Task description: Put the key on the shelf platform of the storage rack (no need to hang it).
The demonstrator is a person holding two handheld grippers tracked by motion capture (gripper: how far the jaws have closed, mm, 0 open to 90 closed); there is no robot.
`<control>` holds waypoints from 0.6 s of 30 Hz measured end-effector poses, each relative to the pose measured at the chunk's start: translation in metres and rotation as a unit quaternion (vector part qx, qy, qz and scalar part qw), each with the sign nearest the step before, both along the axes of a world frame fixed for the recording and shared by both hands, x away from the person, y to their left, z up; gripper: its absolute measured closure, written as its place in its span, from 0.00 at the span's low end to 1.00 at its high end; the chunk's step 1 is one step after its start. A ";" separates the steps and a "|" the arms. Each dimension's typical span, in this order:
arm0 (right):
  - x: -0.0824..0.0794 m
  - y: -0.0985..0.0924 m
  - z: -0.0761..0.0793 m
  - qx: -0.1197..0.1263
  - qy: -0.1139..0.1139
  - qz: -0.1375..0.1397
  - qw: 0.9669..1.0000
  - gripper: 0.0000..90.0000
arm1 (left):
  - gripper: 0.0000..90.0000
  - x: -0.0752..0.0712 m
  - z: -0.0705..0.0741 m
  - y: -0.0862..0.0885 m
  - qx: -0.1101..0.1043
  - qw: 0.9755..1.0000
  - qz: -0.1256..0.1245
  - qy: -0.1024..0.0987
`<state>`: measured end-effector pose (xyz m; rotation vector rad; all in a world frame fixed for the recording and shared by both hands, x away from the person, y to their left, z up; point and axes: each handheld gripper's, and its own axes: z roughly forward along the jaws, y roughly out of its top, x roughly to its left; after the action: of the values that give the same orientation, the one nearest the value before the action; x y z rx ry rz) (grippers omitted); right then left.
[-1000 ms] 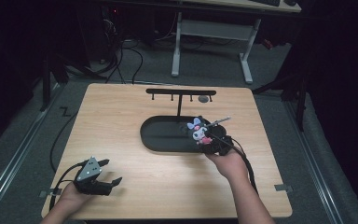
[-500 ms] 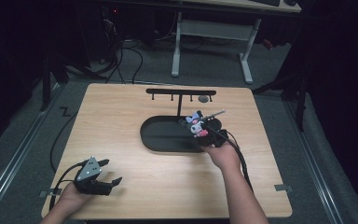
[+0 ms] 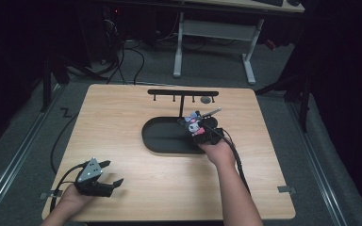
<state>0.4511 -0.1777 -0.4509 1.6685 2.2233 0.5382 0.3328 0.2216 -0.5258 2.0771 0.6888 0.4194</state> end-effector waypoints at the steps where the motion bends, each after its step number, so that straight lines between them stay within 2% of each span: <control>1: 0.000 0.000 0.000 0.000 0.000 0.000 1.000 0.53 | 0.17 0.000 0.000 0.000 0.000 1.000 0.000 0.000; 8: 0.006 0.004 -0.005 0.003 0.003 0.002 1.000 0.53 | 0.17 0.000 0.000 0.000 0.000 1.000 -0.001 0.000; 9: 0.006 0.005 -0.007 0.010 0.005 -0.001 1.000 0.53 | 0.17 0.000 0.000 0.000 0.000 1.000 -0.001 0.000; 12: 0.007 0.005 -0.010 0.005 0.007 0.002 1.000 0.53 | 0.17 0.000 0.000 0.000 0.000 1.000 -0.001 0.000; 18: 0.005 0.003 -0.020 -0.001 0.029 0.001 1.000 0.52 | 0.17 0.000 0.000 0.000 0.000 1.000 -0.001 0.000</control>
<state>0.4563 -0.1751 -0.4707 1.7028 2.2654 0.4945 0.3325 0.2217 -0.5259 2.0770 0.6877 0.4189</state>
